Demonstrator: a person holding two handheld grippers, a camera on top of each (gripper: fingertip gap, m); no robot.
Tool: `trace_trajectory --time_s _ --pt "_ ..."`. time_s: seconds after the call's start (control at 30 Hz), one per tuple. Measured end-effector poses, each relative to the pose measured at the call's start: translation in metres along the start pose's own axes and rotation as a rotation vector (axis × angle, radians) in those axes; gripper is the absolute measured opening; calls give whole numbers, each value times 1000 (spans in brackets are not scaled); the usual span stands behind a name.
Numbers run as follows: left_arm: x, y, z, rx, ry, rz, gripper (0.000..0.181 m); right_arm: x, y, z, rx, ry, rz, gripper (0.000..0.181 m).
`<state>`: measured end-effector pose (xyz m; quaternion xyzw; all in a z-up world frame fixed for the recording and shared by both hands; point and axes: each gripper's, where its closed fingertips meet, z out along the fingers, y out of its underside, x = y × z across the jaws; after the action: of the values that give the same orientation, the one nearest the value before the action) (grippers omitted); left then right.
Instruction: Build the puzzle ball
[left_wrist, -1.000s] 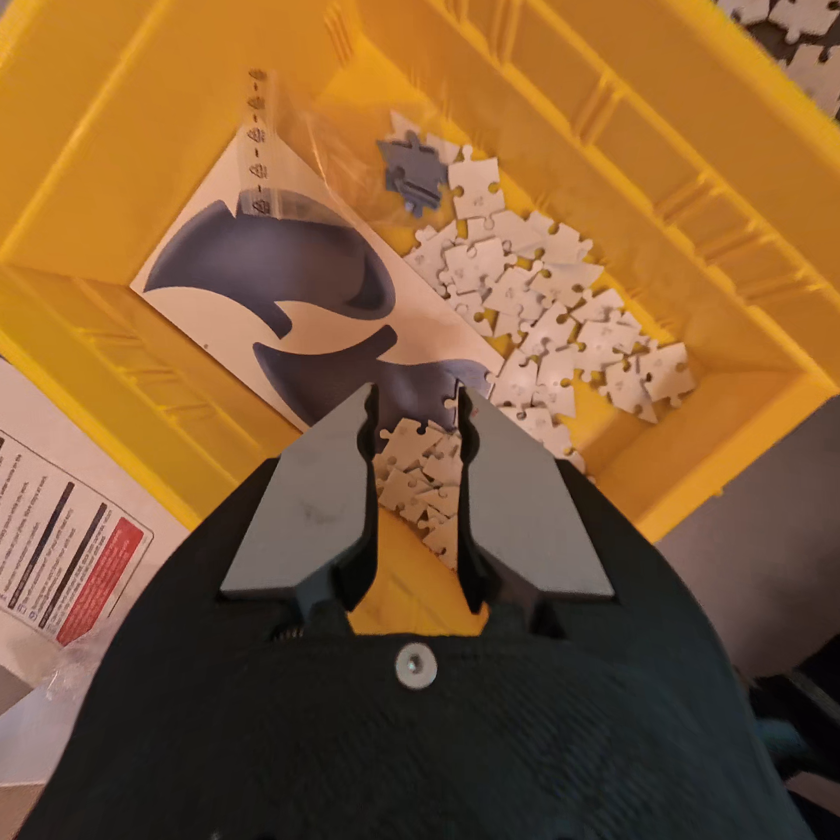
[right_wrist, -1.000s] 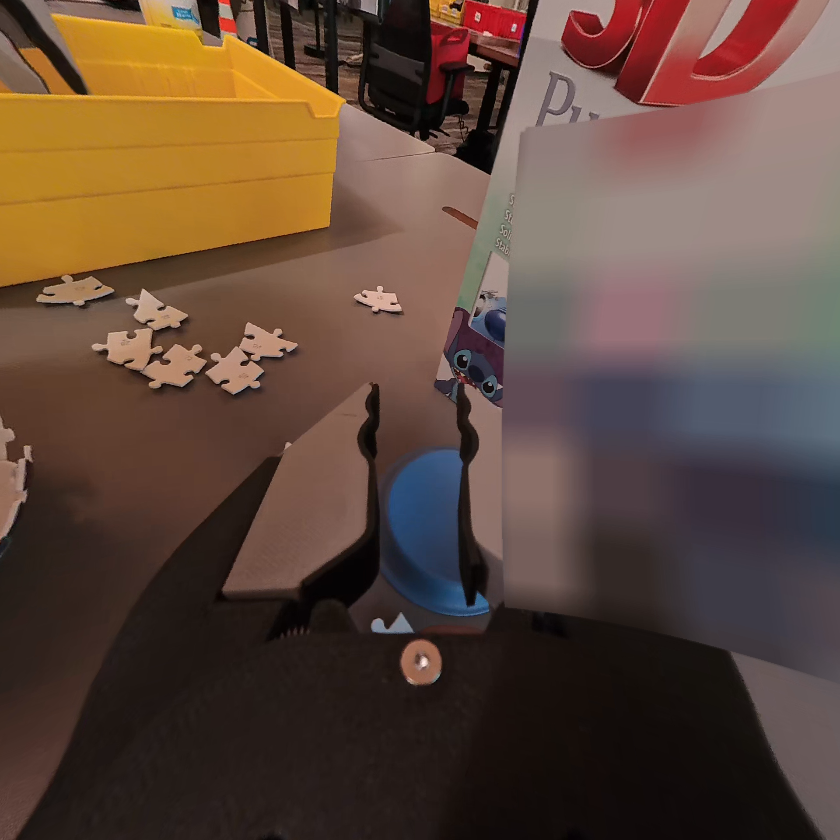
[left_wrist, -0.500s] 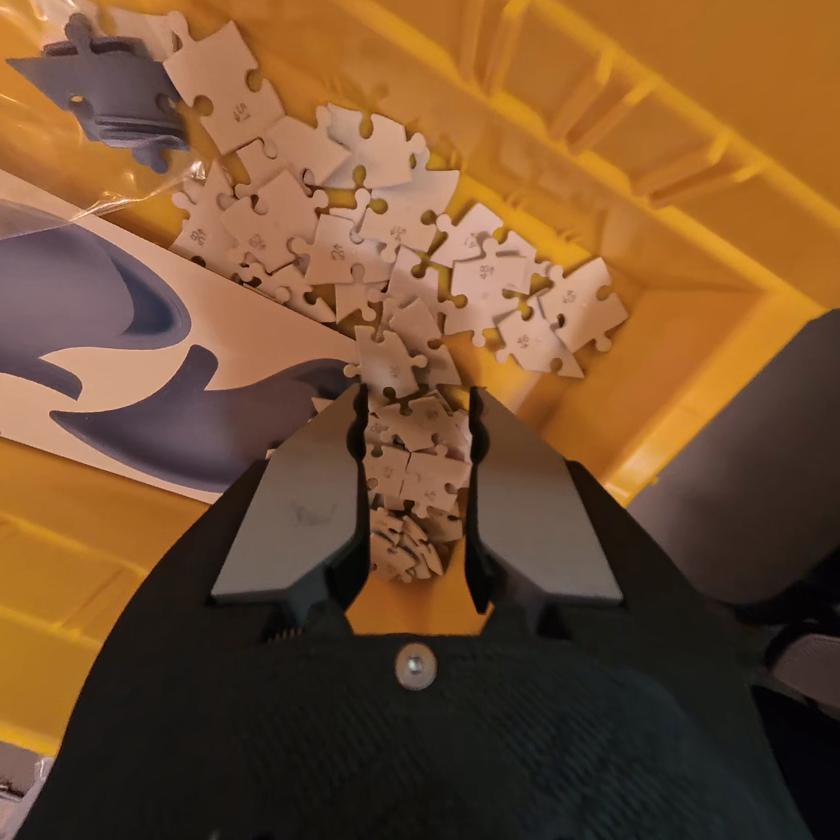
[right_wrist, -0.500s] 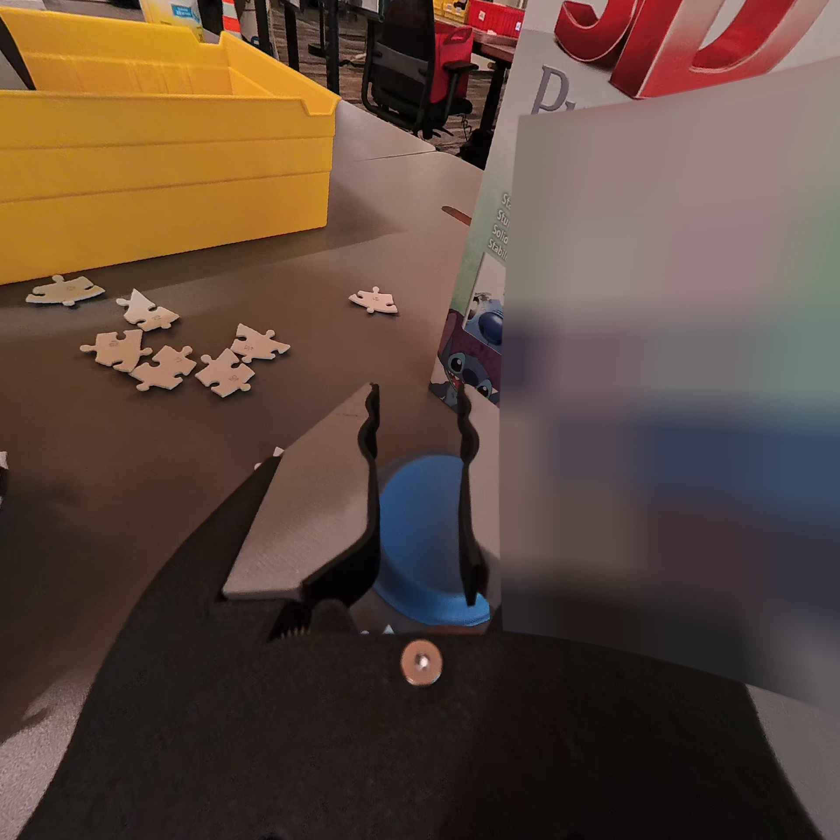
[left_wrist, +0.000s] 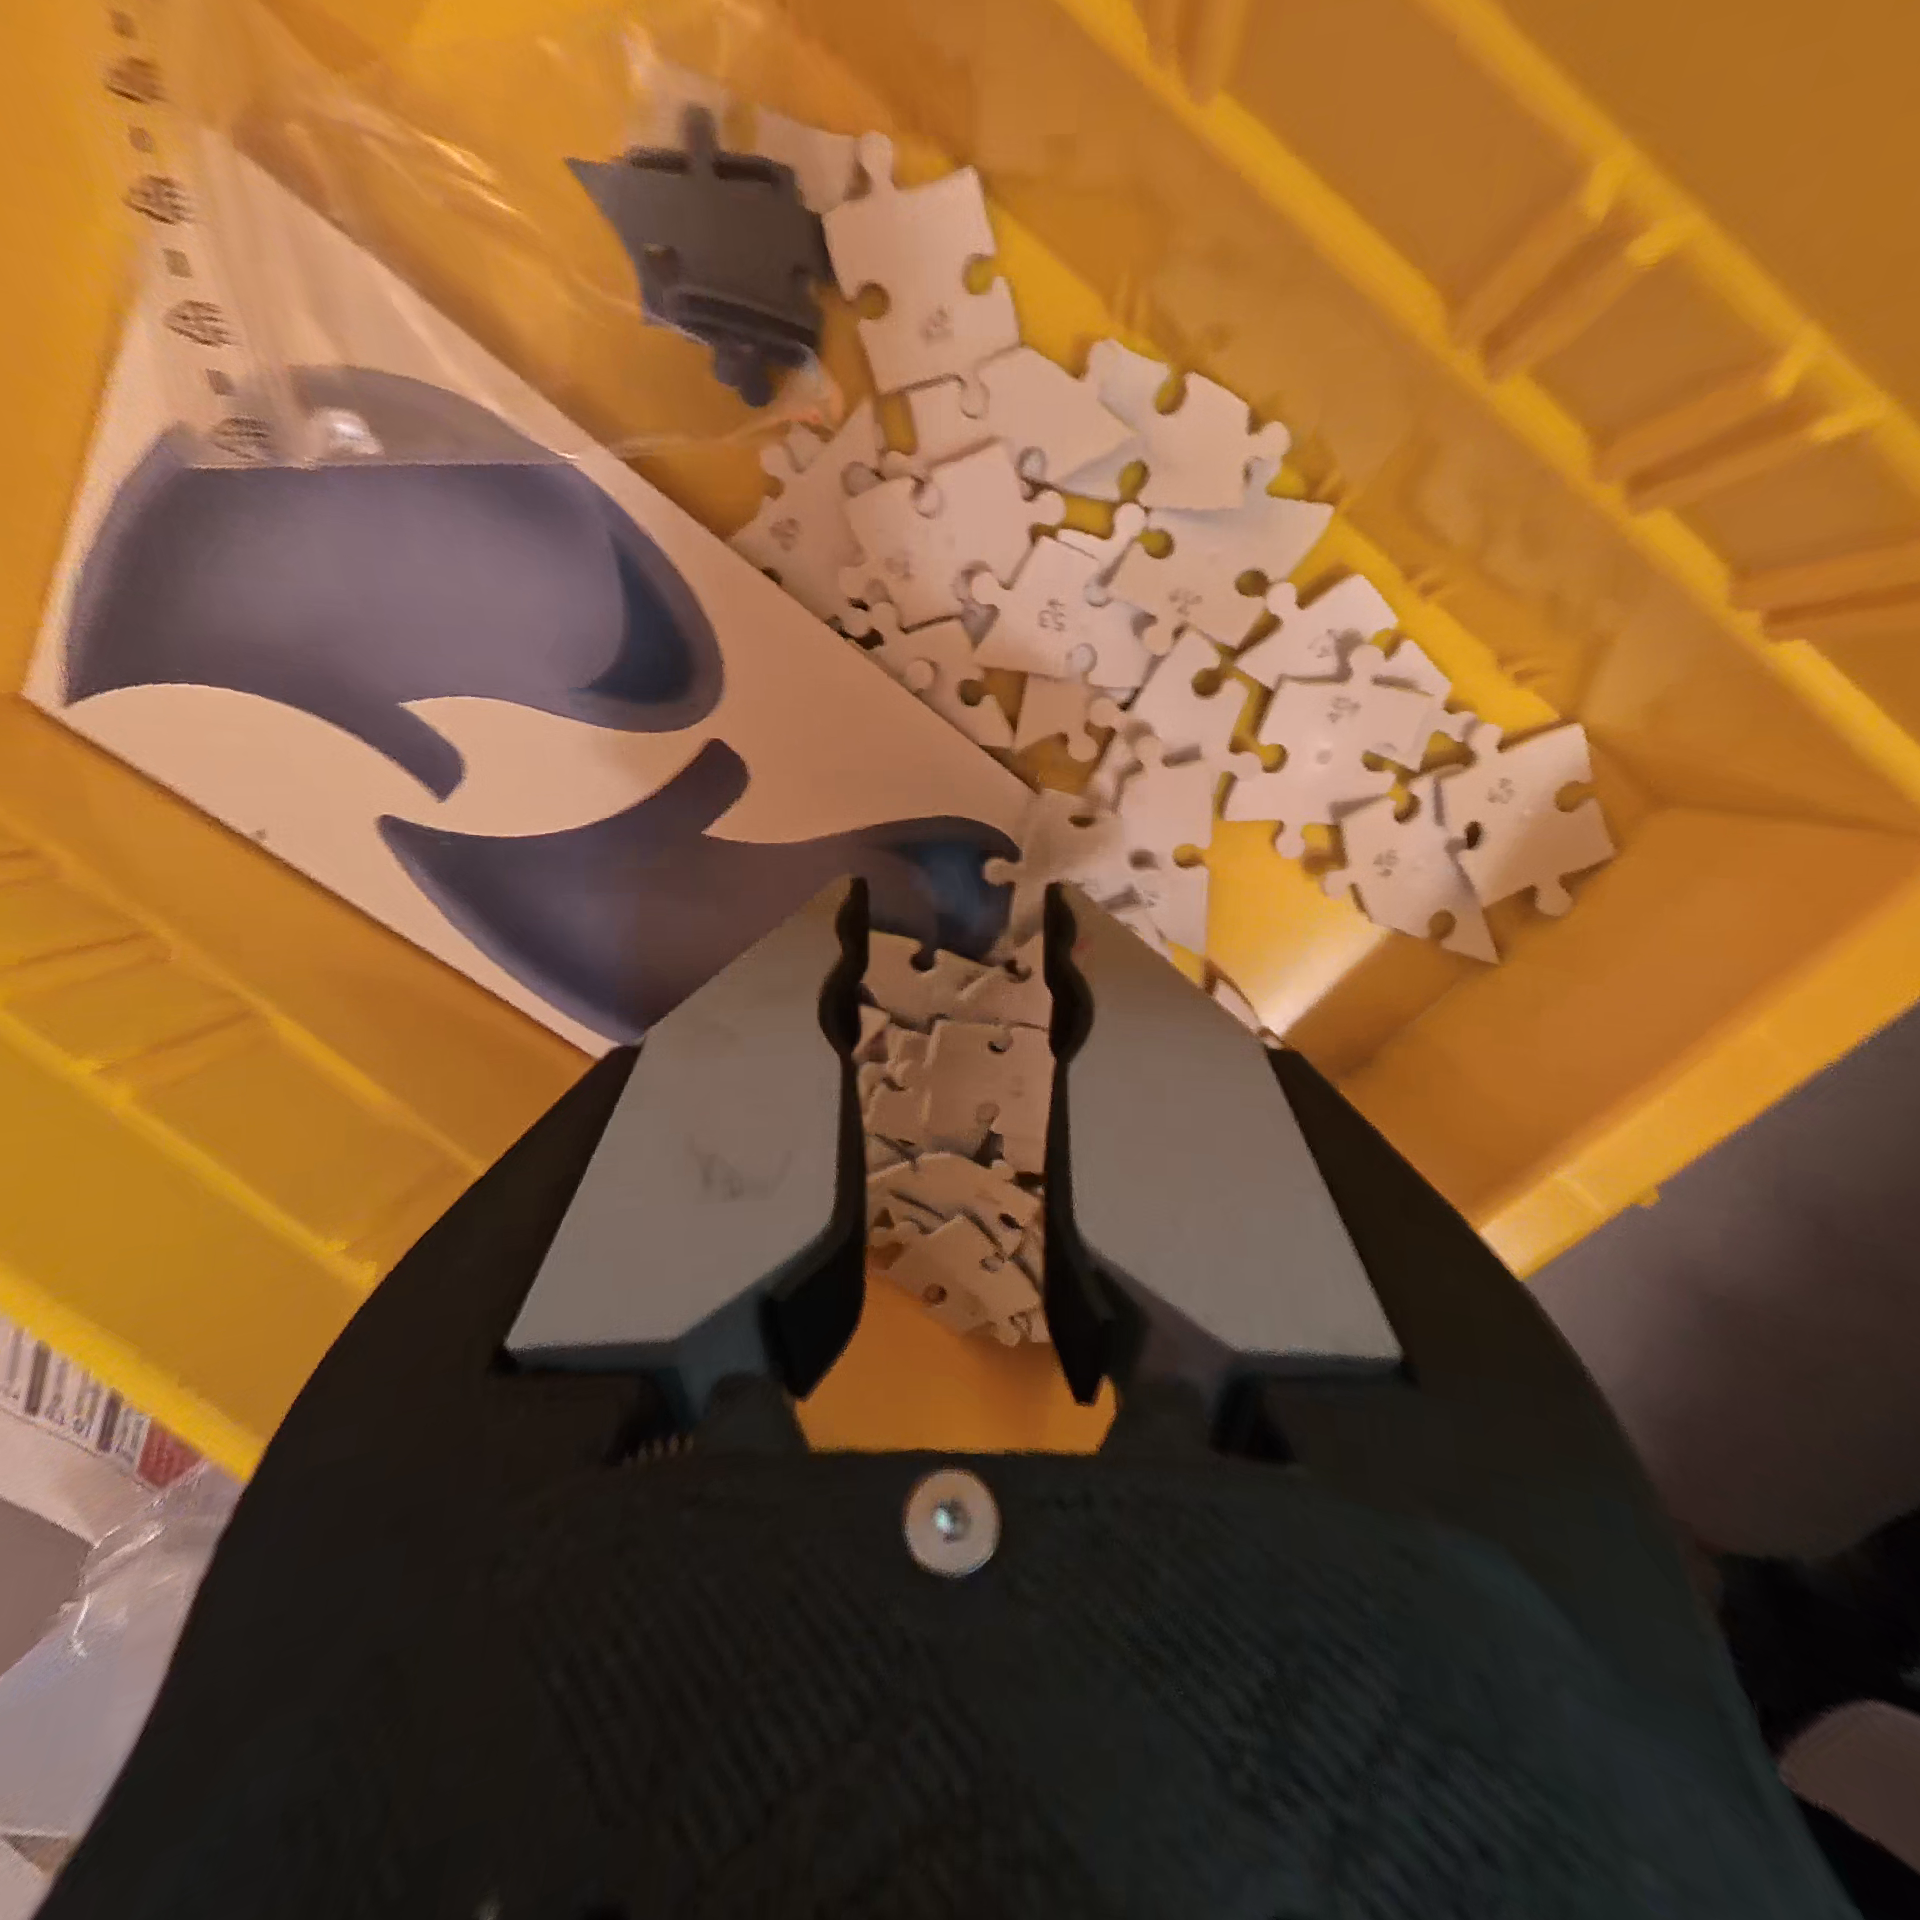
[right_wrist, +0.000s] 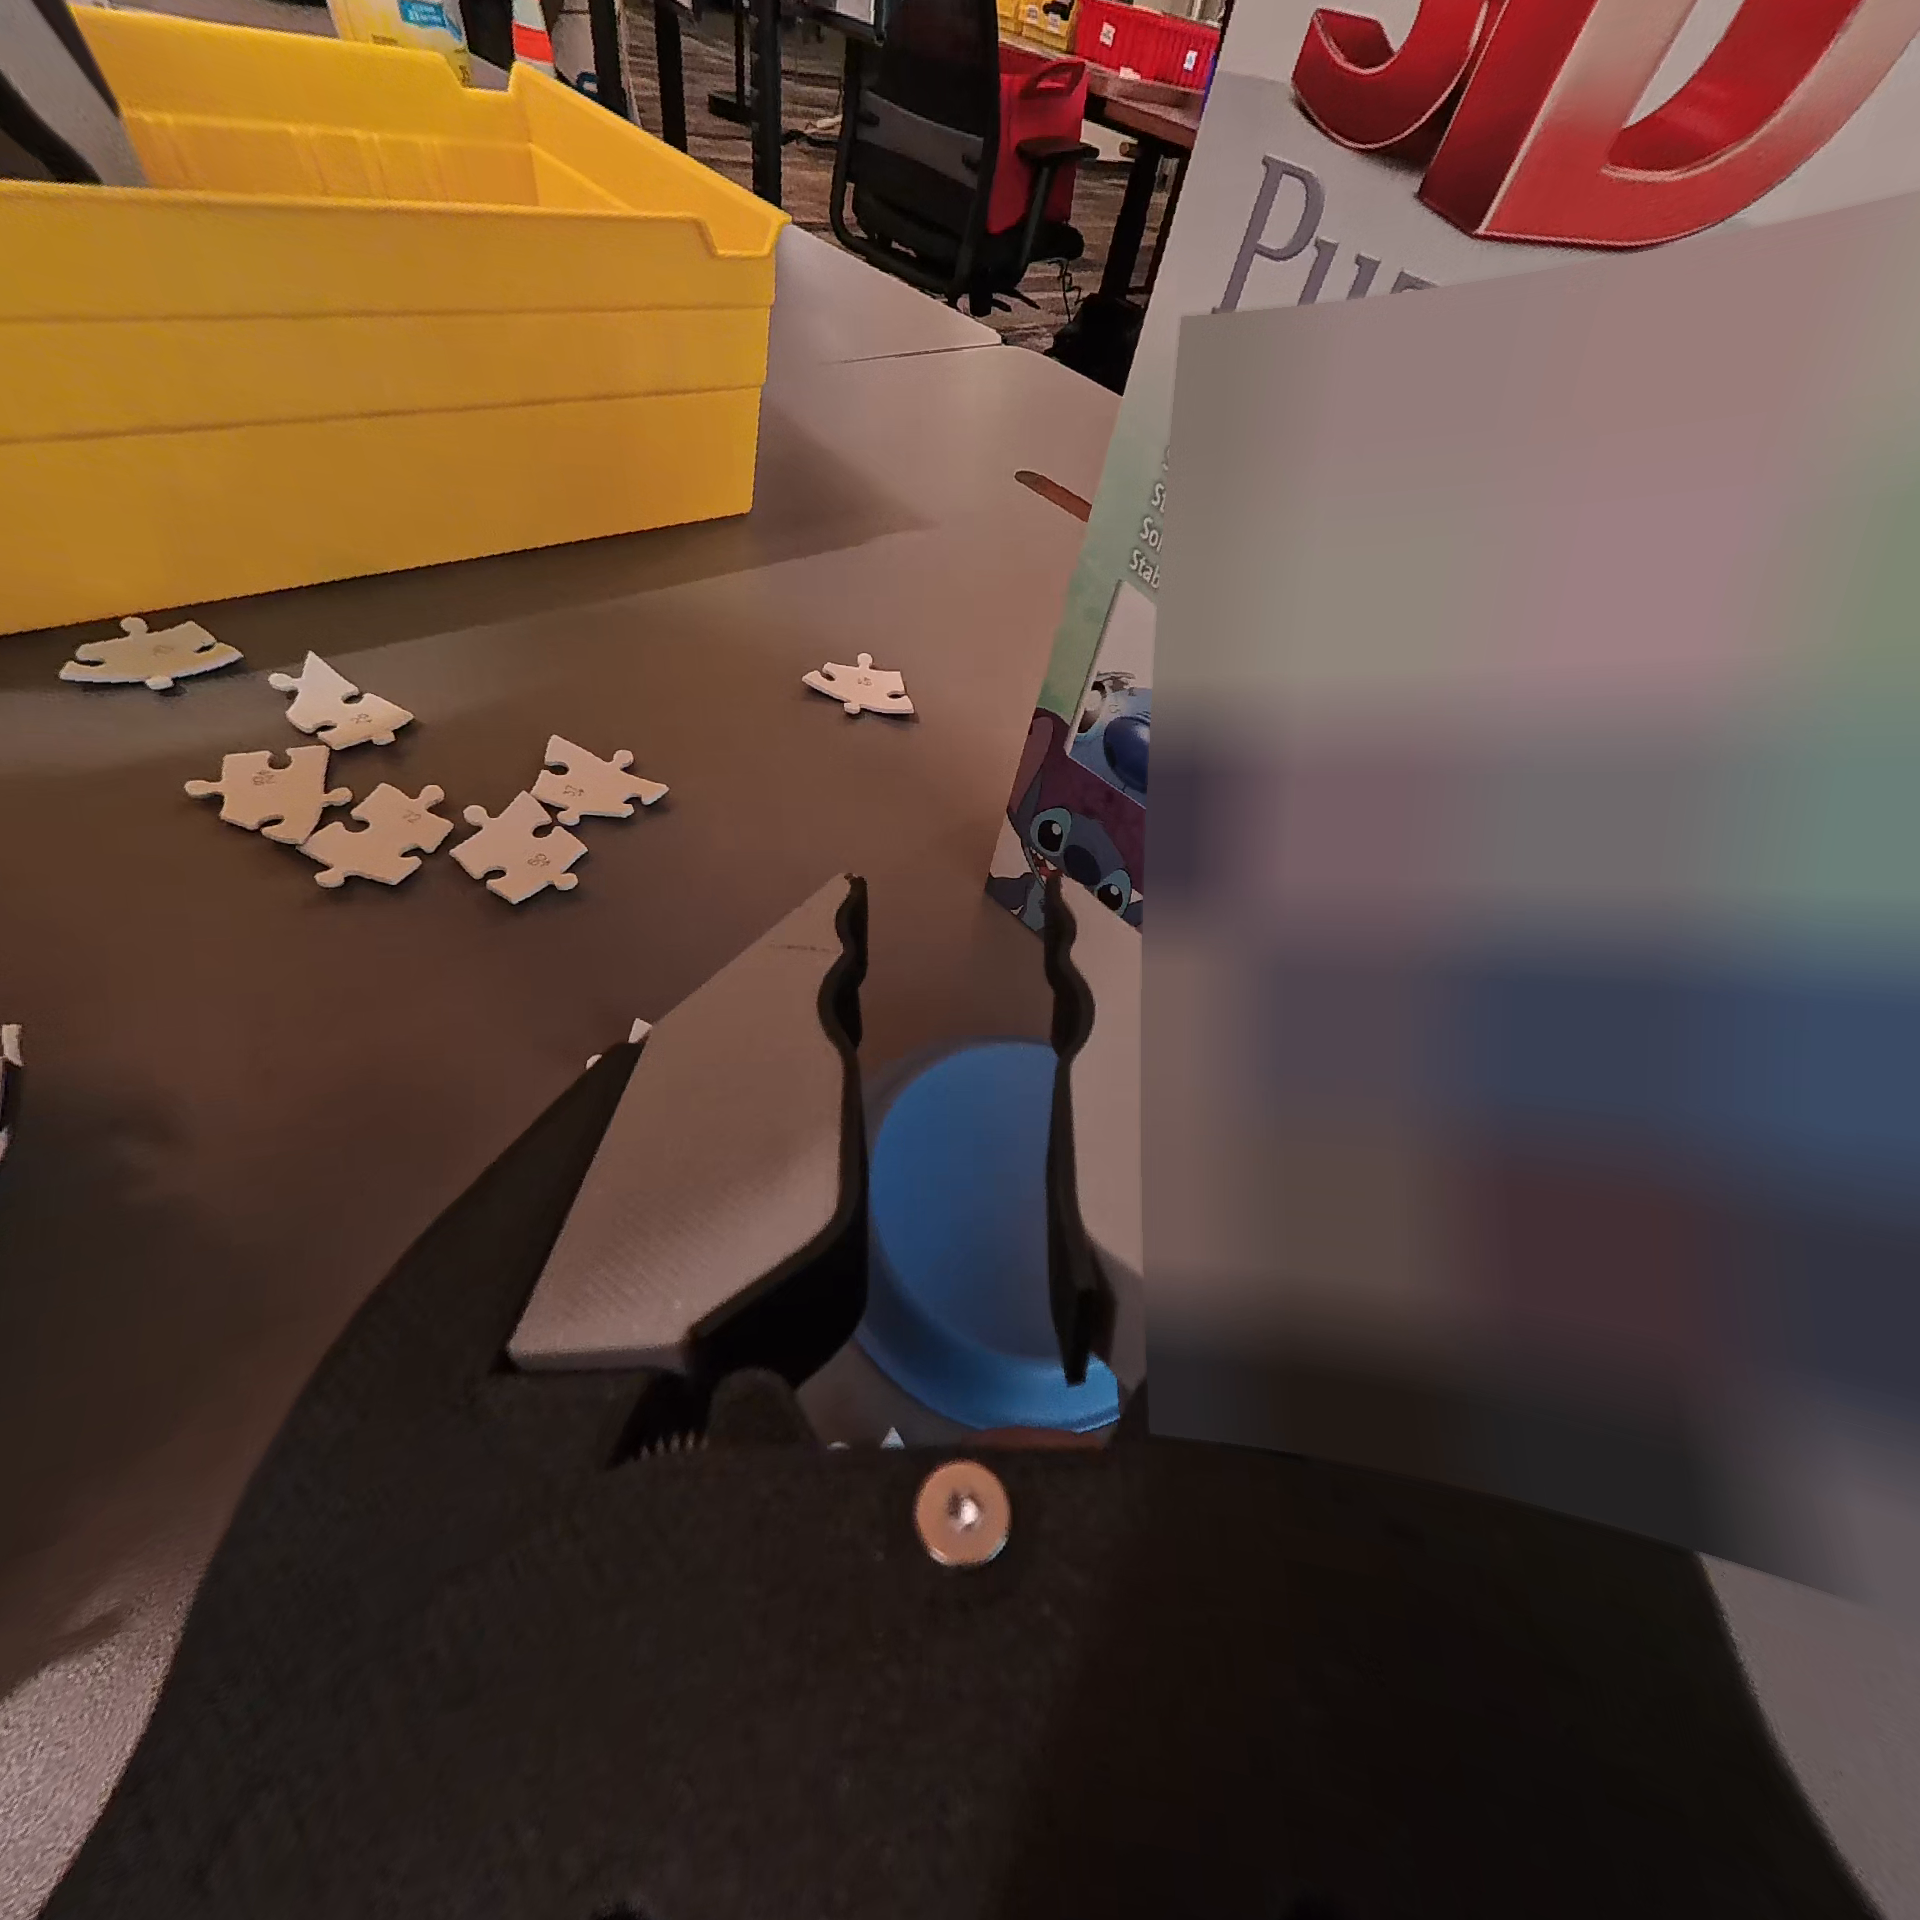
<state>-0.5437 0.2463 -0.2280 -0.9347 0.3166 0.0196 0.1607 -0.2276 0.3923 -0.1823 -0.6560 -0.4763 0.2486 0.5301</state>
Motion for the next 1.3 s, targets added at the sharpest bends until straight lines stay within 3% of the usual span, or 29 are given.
trace_trajectory --time_s 0.13,0.3,0.53,0.9,0.97,1.07,1.3 --pt "-17 0 -3 11 -66 -41 30 0 0 0 -2 -1 1 30" --pt "10 6 -1 -23 49 26 32 0 1 0 -2 -3 5 30" --pt "23 20 6 -109 102 45 27 0 1 1 -6 -4 2 30" --pt "-8 -14 1 83 6 -32 2 -1 2 1 -8 -7 -3 30" --pt "-8 -13 -2 89 17 -48 3 -1 2 1 -7 -8 -3 30" --pt "-3 -3 -3 42 32 -38 25 -1 2 1 -8 -9 -1 30" --pt "-16 -10 -19 115 -28 -116 26 0 2 1 -11 -5 0 30"
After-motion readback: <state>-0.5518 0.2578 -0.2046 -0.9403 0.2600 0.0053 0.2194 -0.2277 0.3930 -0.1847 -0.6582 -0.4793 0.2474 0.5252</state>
